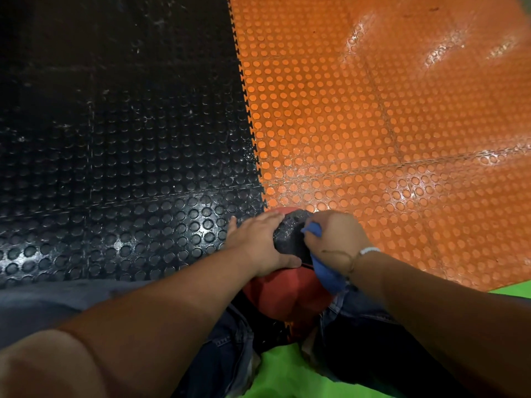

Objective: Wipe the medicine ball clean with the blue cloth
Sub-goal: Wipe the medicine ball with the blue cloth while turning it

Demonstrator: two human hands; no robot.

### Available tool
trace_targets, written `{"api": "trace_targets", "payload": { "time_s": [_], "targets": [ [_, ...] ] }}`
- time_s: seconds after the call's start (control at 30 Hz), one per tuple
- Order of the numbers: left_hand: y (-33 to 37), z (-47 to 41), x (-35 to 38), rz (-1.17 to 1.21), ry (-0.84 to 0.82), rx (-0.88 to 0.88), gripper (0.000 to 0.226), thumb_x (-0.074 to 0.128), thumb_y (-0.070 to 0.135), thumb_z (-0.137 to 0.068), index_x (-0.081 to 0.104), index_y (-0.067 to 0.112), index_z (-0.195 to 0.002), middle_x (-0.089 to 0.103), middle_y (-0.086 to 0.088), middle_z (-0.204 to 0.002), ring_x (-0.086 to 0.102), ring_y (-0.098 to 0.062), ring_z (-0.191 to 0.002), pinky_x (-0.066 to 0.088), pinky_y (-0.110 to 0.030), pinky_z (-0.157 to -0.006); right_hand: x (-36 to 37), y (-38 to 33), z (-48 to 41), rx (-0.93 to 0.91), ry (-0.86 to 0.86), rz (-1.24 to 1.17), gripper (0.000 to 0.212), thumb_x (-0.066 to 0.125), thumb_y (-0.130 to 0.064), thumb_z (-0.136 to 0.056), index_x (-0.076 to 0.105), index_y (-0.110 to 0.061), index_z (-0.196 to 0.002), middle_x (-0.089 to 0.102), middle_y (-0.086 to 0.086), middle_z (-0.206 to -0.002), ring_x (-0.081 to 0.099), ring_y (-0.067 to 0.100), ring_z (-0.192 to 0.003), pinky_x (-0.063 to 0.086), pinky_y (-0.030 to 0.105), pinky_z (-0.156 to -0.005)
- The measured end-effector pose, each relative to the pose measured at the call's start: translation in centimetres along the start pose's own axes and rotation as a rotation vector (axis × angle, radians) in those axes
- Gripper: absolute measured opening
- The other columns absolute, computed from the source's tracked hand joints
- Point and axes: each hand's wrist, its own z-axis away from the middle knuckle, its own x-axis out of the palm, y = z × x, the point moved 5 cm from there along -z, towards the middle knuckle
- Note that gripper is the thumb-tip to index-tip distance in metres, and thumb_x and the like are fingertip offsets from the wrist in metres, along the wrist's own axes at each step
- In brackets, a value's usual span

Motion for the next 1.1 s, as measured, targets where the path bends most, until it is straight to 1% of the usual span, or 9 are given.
{"api": "trace_targets", "payload": {
  "time_s": [0.07, 0.2, 0.33, 0.37, 0.5, 0.67, 0.83, 1.0, 1.1],
  "targets": [
    [0.0, 0.0, -0.2, -0.006, -0.007, 0.004, 0.103, 0.066, 0.069, -0.069, 0.015, 0.034, -0.151, 0.009, 0.018, -0.158, 0.015, -0.011, -0.144, -0.006, -0.049, -0.115, 0.0, -0.4, 0.0, -0.049, -0.034, -0.011, 0.020, 0.053, -0.024, -0.087, 0.066, -0.011, -0.094, 0.066, 0.010, -0.095, 0.059, 0.027, -0.085, 0.044, 0.027, -0.068],
    [0.4, 0.3, -0.1, 0.030, 0.001, 0.025, 0.105, 0.071, 0.067, -0.064, 0.018, 0.036, -0.150, 0.012, 0.020, -0.157, 0.016, -0.011, -0.144, -0.008, -0.049, -0.115, -1.3, 2.7, -1.6, 0.166, 0.017, -0.055, 0.020, 0.053, -0.021, -0.087, 0.068, -0.009, -0.091, 0.068, 0.011, -0.091, 0.058, 0.027, -0.082, 0.046, 0.027, -0.067],
    [0.4, 0.3, -0.1, -0.003, -0.004, 0.041, 0.106, 0.075, 0.066, -0.061, 0.021, 0.037, -0.149, 0.017, 0.017, -0.156, 0.017, -0.013, -0.143, -0.009, -0.047, -0.116, -0.4, -0.3, -0.2, -0.100, -0.048, -0.037, 0.018, 0.054, -0.023, -0.087, 0.069, -0.014, -0.091, 0.067, 0.006, -0.088, 0.059, 0.024, -0.082, 0.042, 0.025, -0.068],
    [0.5, 0.3, -0.2, -0.011, -0.009, 0.046, 0.106, 0.075, 0.065, -0.061, 0.021, 0.037, -0.149, 0.017, 0.016, -0.156, 0.018, -0.013, -0.143, -0.009, -0.047, -0.116, -0.3, -0.2, -0.4, -0.107, -0.065, -0.029, 0.018, 0.054, -0.024, -0.087, 0.069, -0.014, -0.092, 0.067, 0.005, -0.090, 0.059, 0.023, -0.083, 0.042, 0.024, -0.069],
    [0.9, 0.5, -0.1, 0.020, -0.007, 0.069, 0.105, 0.076, 0.064, -0.061, 0.024, 0.038, -0.148, 0.019, 0.017, -0.155, 0.017, -0.013, -0.143, -0.008, -0.047, -0.116, -1.2, 2.4, -1.6, 0.144, -0.011, -0.046, 0.018, 0.053, -0.020, -0.089, 0.068, -0.012, -0.096, 0.066, 0.009, -0.097, 0.054, 0.023, -0.083, 0.041, 0.023, -0.071],
    [0.4, 0.2, 0.0, -0.018, -0.002, 0.084, 0.105, 0.077, 0.065, -0.058, 0.028, 0.036, -0.146, 0.022, 0.015, -0.155, 0.021, -0.014, -0.142, -0.007, -0.048, -0.116, 0.2, -2.3, 0.4, -0.216, -0.075, 0.035, 0.021, 0.049, -0.017, -0.087, 0.067, -0.015, -0.099, 0.063, 0.006, -0.101, 0.056, 0.025, -0.093, 0.043, 0.027, -0.077],
    [0.9, 0.3, 0.1, -0.016, -0.026, 0.085, 0.103, 0.071, 0.065, -0.066, 0.017, 0.038, -0.150, 0.013, 0.018, -0.157, 0.014, -0.012, -0.144, -0.011, -0.046, -0.115, -0.9, 1.0, -2.2, 0.153, -0.009, -0.007, 0.022, 0.050, -0.016, -0.088, 0.067, -0.015, -0.102, 0.066, 0.009, -0.101, 0.058, 0.026, -0.088, 0.045, 0.026, -0.070],
    [0.7, 0.3, -0.1, -0.033, -0.031, 0.068, 0.104, 0.072, 0.065, -0.066, 0.016, 0.038, -0.150, 0.014, 0.016, -0.158, 0.016, -0.013, -0.144, -0.008, -0.048, -0.115, -0.1, -1.6, -1.1, -0.129, -0.140, 0.000, 0.018, 0.053, -0.019, -0.088, 0.068, -0.019, -0.098, 0.064, 0.002, -0.099, 0.058, 0.021, -0.090, 0.040, 0.022, -0.074],
    [0.8, 0.5, 0.0, -0.014, -0.057, 0.070, 0.103, 0.070, 0.064, -0.069, 0.012, 0.038, -0.150, 0.008, 0.018, -0.158, 0.010, -0.013, -0.146, -0.011, -0.047, -0.114, -0.7, 1.2, -2.9, 0.075, -0.144, -0.129, 0.016, 0.057, -0.020, -0.087, 0.069, -0.019, -0.098, 0.067, 0.008, -0.101, 0.058, 0.023, -0.088, 0.042, 0.024, -0.074]
  ]
}}
